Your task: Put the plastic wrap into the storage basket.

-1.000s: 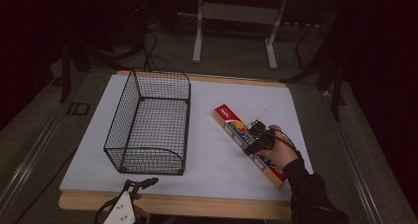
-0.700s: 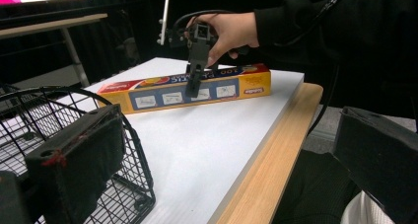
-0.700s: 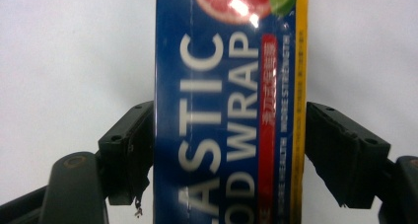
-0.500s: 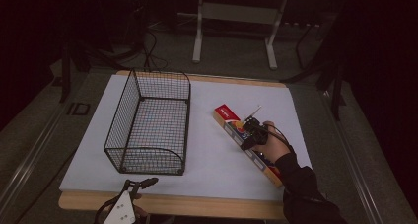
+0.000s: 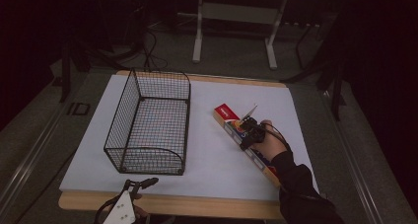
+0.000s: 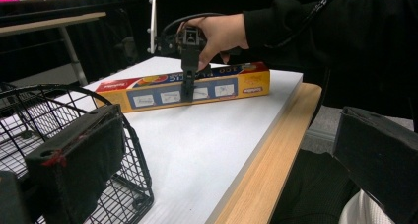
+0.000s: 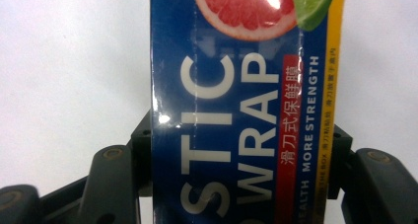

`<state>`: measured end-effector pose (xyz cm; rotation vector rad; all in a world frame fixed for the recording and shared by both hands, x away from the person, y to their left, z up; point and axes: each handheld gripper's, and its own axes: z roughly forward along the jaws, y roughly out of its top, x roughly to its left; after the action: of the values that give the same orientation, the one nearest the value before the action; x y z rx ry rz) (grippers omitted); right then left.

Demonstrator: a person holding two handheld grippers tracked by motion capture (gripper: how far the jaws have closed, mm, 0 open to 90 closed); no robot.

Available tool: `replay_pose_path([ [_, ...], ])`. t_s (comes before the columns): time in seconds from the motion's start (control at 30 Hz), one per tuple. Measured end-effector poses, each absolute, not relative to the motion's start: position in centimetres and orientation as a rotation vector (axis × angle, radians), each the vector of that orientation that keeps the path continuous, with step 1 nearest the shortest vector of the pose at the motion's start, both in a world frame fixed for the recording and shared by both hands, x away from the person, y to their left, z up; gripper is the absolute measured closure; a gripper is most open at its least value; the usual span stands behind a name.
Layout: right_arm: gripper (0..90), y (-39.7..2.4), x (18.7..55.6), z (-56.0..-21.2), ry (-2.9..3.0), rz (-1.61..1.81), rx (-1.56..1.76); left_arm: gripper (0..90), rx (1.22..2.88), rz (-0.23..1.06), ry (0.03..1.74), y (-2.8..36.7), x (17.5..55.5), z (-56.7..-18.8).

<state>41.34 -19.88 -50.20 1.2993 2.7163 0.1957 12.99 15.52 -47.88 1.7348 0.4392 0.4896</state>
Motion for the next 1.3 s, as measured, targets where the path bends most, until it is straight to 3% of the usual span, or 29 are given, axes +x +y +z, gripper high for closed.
replay_pose_path([
  [0.5, 39.8, -20.0, 41.5, -46.2, 2.629, 0.378, 1.377, 0.1, 1.739, 0.489, 0.438, 15.4, 13.0, -47.9],
  [1.3, 39.8, -16.4, 41.4, -39.0, 2.491, 0.614, 1.308, 0.1, 1.737, 0.491, 0.437, 15.4, 12.9, -47.9],
])
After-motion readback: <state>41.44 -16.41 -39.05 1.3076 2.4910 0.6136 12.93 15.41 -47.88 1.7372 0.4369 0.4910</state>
